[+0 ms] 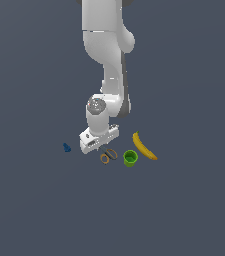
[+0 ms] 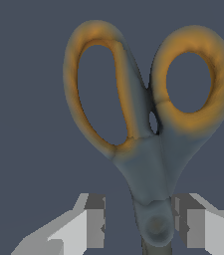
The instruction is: Pick up a designated object from a clutter of objects.
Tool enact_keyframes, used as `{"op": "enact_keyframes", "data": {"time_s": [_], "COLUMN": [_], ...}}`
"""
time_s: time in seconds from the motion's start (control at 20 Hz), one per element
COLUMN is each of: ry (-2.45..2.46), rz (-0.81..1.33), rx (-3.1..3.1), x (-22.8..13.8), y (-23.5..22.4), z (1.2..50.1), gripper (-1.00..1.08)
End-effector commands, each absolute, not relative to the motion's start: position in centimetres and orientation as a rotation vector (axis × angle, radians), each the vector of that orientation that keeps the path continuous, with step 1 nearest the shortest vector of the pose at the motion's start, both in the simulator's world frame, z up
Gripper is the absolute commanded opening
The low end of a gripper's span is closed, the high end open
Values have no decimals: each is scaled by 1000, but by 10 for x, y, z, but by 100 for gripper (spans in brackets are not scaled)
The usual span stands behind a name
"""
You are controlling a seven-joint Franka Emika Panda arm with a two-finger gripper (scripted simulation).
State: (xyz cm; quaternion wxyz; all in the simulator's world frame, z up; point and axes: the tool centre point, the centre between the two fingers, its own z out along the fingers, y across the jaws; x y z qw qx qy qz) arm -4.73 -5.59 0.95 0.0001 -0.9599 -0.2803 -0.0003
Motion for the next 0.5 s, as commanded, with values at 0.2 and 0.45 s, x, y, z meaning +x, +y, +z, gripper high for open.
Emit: {"op": "enact_keyframes", "data": {"time_s": [0.2,0.45], "ry": [-879,-883], "rz": [0,-2], "rx": [-3016,-3015], "x": [-47,-47], "y": [-57,-55], "z": [8,12], "gripper": [-100,-100]}}
